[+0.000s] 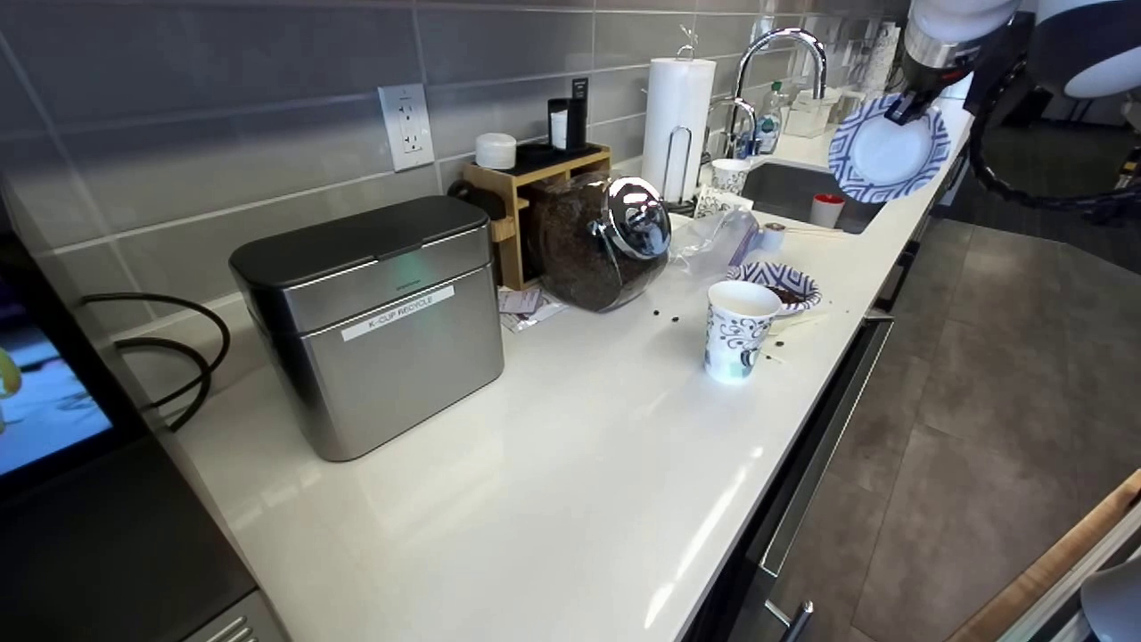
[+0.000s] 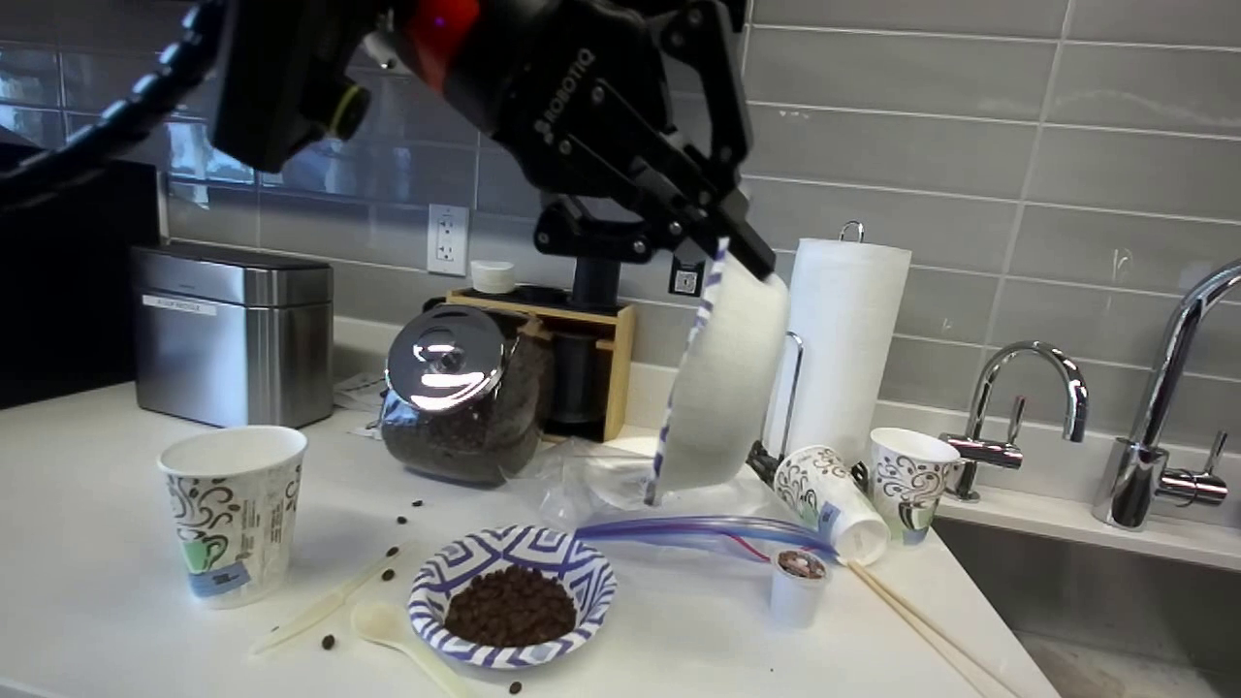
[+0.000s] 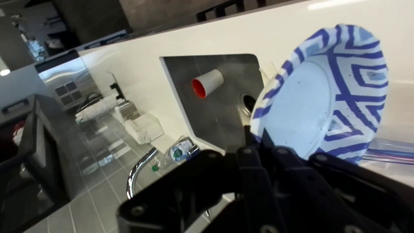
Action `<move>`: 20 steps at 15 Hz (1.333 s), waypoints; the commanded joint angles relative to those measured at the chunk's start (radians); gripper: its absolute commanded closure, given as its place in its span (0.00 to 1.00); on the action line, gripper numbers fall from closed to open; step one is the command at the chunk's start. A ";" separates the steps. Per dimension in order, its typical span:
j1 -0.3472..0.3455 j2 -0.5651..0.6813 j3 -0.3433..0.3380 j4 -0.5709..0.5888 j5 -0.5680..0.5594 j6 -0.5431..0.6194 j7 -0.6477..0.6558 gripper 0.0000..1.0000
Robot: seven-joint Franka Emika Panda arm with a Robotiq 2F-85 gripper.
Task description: Pour contents of the right plate onto the left plate
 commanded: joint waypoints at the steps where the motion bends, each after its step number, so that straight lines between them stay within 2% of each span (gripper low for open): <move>1: -0.033 0.087 -0.060 0.068 0.205 0.072 -0.093 0.99; 5: -0.067 0.161 -0.067 0.123 0.492 0.075 -0.179 0.99; 9: -0.099 0.224 -0.049 0.171 0.719 0.061 -0.256 0.99; 14: -0.143 0.289 -0.033 0.210 0.881 0.063 -0.311 0.99; 20: -0.175 0.336 -0.053 0.198 1.055 0.164 -0.362 0.99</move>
